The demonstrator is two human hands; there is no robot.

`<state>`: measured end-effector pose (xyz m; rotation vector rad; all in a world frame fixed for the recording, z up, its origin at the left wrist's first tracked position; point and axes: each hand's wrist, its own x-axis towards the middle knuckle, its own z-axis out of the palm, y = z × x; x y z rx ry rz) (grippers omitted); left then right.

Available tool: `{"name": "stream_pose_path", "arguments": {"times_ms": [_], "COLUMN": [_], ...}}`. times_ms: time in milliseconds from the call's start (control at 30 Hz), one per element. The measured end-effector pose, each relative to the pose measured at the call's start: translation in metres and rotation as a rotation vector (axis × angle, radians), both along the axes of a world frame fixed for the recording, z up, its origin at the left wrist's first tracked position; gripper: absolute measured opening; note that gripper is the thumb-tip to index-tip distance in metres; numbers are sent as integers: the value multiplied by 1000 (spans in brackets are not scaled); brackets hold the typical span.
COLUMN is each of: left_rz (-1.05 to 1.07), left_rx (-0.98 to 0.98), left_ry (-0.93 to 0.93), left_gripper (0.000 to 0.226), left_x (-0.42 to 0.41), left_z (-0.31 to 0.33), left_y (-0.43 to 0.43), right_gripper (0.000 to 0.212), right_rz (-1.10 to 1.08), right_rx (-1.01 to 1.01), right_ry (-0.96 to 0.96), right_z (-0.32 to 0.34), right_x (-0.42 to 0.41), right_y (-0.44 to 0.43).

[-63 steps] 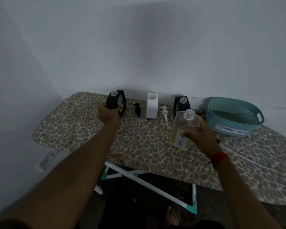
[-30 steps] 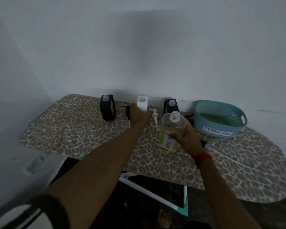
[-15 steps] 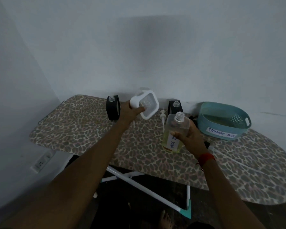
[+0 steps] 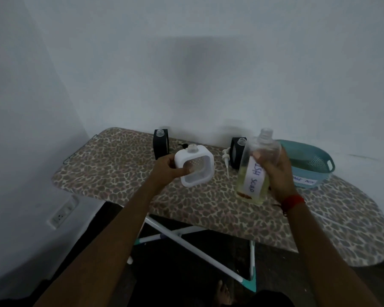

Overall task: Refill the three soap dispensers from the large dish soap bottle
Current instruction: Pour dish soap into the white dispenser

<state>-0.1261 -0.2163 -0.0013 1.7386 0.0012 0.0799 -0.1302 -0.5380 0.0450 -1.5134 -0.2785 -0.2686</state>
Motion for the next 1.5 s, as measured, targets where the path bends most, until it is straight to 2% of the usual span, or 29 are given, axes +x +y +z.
{"name": "stream_pose_path", "arguments": {"times_ms": [100,300,400,567,800,1067,1500], "left_rz": [-83,-258,-370,-431,-416,-406,-424], "left_rx": [-37,-139,-174,-227,-161,-132,-96], "left_ry": [-30,-48,-58,-68,-166,-174,-189], "left_gripper": [43,51,47,41,41,46,46], "left_x": [-7,-26,-35,-47,-54,-56,-57], "left_z": [18,43,51,64,71,69,73], "left_y": [-2,-8,-9,-16,-26,-26,-23], "right_gripper": [38,47,42,50,61,54,55], "right_rz": [16,114,152,192,282,279,309], "right_rx": [-31,-351,-463,-568,-781,-1023,-1120], "right_ry": [-75,-119,-135,-115,-86,-91,-85], "right_z": [44,115,132,137,136,141,141], "right_x": [-7,-13,-18,-28,-35,-37,-29], "right_y": [-7,-21,-24,-23,-7,4,10]}}
